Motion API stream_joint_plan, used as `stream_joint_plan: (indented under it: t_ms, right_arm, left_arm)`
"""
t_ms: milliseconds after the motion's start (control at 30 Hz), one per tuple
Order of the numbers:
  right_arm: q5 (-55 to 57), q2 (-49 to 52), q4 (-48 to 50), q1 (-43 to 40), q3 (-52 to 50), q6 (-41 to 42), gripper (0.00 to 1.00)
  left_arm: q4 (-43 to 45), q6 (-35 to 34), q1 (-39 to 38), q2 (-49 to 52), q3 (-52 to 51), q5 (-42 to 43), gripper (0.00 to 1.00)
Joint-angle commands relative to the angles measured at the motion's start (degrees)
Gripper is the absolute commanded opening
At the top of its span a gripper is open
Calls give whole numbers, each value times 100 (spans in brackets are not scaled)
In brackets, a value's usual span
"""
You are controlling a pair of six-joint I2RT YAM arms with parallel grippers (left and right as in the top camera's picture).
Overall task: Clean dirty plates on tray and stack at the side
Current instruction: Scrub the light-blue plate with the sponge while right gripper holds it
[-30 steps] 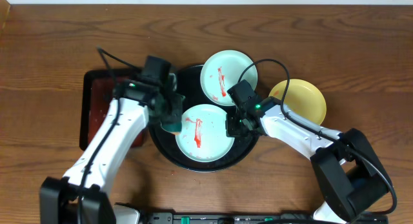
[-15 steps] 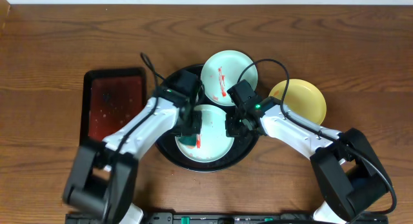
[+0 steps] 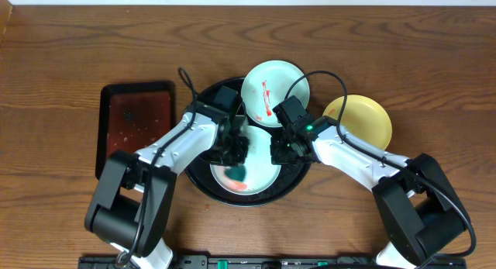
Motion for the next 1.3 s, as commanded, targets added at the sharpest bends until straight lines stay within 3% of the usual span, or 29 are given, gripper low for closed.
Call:
stream_joint_plan:
  t_ms: [0,133,400,500,600,700,800,1000,1100,1267]
  right_arm:
    - [-109,138,33,55,-46,-70,1]
    - [-109,138,33,55,-46,-70,1]
    - [-109,138,31,55,-46,-72,1]
    - [-105,138,28,55,-46,-72,1]
    - [-90,138,31,55,-46,-70,1]
    - [-90,138,39,48,-46,-70,1]
    - [-90,138,39,46,-46,-70,1]
    - [-90,138,39,46,-46,-70,1]
    - [-92,138,37,46,-46,-70,1]
    - [-90,138,39,46,-46,-68,1]
  left_arm:
    - [26,1062,-72,162,-50,1912,7]
    - [291,894,-66,162,-50,1589,7]
    - [879,-776,-4,162,-50,-1657,7]
    - [767,-1434,-7,162,-50,-3010,7]
    - [437,-1915,-7,162,-50,-3676,8]
    - [153,-1932,-13,162,-50,-3580,7]
    - [-138,-1668,-35,162,-50,-2872,7]
    - [-313,179,-35,162,-50,177,8]
    - [-304,767,-35,162,-50,1517,8]
    - [-175,765,-33,162,-50,1377,7]
